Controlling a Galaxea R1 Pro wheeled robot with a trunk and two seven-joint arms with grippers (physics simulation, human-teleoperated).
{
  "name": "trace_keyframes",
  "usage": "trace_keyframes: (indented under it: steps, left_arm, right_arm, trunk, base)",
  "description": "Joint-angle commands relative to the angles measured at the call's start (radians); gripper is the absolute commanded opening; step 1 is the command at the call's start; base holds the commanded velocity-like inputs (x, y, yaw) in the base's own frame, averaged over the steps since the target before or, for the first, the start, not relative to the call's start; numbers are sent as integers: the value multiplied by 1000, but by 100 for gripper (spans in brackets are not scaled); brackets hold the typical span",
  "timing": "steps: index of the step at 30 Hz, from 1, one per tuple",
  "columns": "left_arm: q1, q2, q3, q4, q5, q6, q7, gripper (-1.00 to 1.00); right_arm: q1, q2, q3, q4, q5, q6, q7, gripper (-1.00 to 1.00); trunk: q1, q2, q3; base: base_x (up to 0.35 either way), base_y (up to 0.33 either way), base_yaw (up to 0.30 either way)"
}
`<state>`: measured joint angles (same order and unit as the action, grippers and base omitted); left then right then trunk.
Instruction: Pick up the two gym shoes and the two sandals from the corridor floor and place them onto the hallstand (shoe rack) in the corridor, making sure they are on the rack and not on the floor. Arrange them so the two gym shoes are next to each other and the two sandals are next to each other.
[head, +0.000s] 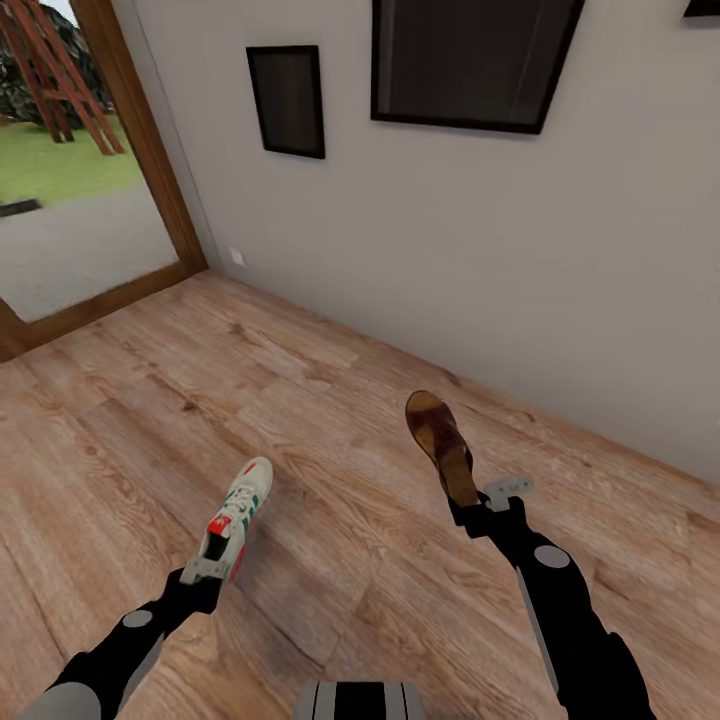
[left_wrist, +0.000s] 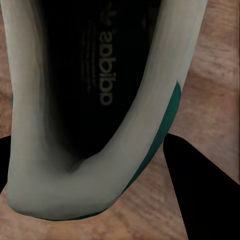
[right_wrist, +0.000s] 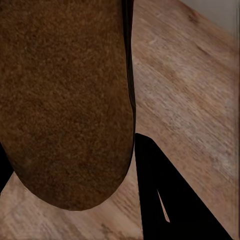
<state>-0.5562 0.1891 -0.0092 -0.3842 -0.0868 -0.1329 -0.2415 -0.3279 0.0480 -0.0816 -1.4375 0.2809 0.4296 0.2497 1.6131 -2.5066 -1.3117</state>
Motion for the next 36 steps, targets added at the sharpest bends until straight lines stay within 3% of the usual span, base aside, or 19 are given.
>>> trace_keyframes:
  steps: [1,7,10,14,19,21,22,24,25,29,36]
  left_arm:
    - [7,0,0,1,-5,-12,-1,-100]
    - [67,-7,4,2,32,-47,-1,-100]
    - [92,-8,5,3,61,-80,-1,-100]
    - [132,-4,6,6,118,-130,-1,-100]
    - [171,-2,6,8,156,-150,-2,-100]
    - [196,-1,6,8,166,-166,-2,-100]
    - [228,-3,5,8,172,-213,-2,-100]
    - [251,-6,5,8,173,-238,-2,-100]
    - [281,-9,5,8,175,-252,-2,-100]
    - [313,-11,5,8,176,-260,-2,-100]
    - [320,-13,5,10,174,-278,-2,-100]
  right_arm:
    - [0,1,-3,-1,8,1,7,-100]
    - [46,1,-8,18,9,-46,3,-100]
    - [95,1,-34,23,9,-91,2,-100]
    - [169,3,-117,30,7,-173,4,-100]
    - [238,5,-179,65,4,-268,7,-100]
    - [278,5,-199,99,3,-345,8,-100]
    - [320,6,-208,174,3,-453,7,-100]
    - [337,7,-212,250,3,-542,5,-100]
    - [346,5,-231,351,3,-661,3,-100]
    - [349,6,-314,454,3,-745,6,-100]
    - [349,10,-338,518,1,-767,4,-100]
  trunk:
    - [-1,0,5]
    - [-3,1,37]
    - [-5,2,54]
    - [-6,3,75]
    - [-9,4,103]
    - [-10,5,113]
    - [-10,5,119]
    - [-11,5,130]
    - [-11,6,135]
    - [-13,7,157]
    - [-40,56,190]
  base:
    - [0,0,0]
    - [0,0,0]
    - [0,0,0]
    - [0,0,0]
    - [0,0,0]
    - [0,0,0]
    - [0,0,0]
    - [0,0,0]
    - [0,0,0]
    - [0,0,0]
    - [0,0,0]
